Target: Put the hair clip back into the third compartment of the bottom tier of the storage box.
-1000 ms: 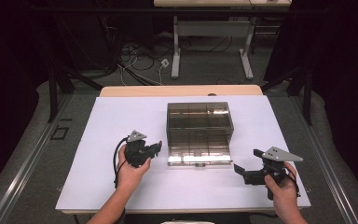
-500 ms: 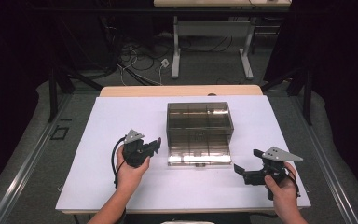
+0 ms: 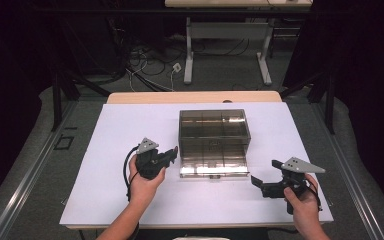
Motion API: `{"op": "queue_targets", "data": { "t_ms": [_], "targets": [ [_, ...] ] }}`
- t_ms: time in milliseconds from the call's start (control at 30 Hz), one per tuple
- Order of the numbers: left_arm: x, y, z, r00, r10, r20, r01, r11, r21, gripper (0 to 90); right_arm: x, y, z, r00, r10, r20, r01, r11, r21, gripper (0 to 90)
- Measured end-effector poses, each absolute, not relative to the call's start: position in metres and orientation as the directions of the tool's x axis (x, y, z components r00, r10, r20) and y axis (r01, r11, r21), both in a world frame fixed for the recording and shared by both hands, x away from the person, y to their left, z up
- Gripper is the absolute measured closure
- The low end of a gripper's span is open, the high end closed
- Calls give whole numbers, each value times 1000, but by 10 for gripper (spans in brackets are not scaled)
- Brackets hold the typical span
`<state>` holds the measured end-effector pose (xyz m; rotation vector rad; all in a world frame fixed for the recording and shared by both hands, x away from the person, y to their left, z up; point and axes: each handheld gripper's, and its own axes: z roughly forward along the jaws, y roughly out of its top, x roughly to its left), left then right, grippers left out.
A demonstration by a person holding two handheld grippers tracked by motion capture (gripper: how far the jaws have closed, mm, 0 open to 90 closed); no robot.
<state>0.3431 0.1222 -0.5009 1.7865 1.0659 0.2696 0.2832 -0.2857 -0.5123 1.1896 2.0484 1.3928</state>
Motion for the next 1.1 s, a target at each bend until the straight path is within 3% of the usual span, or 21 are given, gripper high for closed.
{"op": "queue_targets", "data": {
  "t_ms": [1100],
  "targets": [
    [358, 47, -480, 670, 685, -285, 510, -147, 848, 849, 283, -290, -511, -552, 820, 151, 429, 124, 895, 0]
  ]
}}
